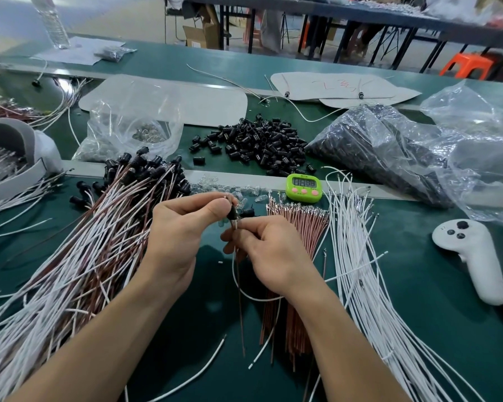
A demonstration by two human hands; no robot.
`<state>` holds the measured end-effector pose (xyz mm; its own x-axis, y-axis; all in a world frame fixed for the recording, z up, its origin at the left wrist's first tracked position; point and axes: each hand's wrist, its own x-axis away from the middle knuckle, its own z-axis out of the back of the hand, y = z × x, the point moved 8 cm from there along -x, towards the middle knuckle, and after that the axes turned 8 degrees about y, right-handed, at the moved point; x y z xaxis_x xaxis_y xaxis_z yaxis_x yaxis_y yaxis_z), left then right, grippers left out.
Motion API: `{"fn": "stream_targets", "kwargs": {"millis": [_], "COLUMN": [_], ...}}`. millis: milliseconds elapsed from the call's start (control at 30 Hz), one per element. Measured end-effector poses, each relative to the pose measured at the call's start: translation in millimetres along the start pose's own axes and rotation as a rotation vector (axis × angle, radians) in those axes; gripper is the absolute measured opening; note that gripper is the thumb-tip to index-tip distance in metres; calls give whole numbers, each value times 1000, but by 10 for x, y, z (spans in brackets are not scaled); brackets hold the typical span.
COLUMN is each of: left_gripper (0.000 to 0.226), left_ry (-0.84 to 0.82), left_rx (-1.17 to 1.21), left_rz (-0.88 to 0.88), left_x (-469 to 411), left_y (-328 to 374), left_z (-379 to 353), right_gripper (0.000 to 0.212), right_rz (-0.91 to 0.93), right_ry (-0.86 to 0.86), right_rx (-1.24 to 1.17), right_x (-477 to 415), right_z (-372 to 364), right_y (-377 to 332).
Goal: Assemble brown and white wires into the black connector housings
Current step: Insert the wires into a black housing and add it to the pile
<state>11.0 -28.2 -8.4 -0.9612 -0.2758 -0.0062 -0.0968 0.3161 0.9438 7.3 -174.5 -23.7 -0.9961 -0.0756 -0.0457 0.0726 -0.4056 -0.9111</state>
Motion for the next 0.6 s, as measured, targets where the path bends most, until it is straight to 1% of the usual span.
{"fn": "stream_targets", "kwargs": {"millis": [167, 233, 300, 433, 600], "left_gripper": [11, 15, 12, 12, 11], "left_ry": [-21, -24, -20, -14, -10], "left_rx": [-5, -16, -8, -11, -36], "left_rz": [23, 11, 5, -7, -29], "left_x": [16, 17, 15, 6, -4], "left_y": [1, 7, 12, 3, -14], "left_z": [-11, -16, -16, -9, -1], "right_gripper": [26, 18, 15, 16, 21], "right_rz": [10, 31, 44, 26, 68], "right_ry": [-7, 34, 75, 90, 80], "right_rx": [48, 36, -20, -88, -72], "right_x": [19, 29, 36, 23, 35], "right_z": [-12, 20, 57, 85, 64], "right_y": [-13, -37, -61, -55, -95]}}
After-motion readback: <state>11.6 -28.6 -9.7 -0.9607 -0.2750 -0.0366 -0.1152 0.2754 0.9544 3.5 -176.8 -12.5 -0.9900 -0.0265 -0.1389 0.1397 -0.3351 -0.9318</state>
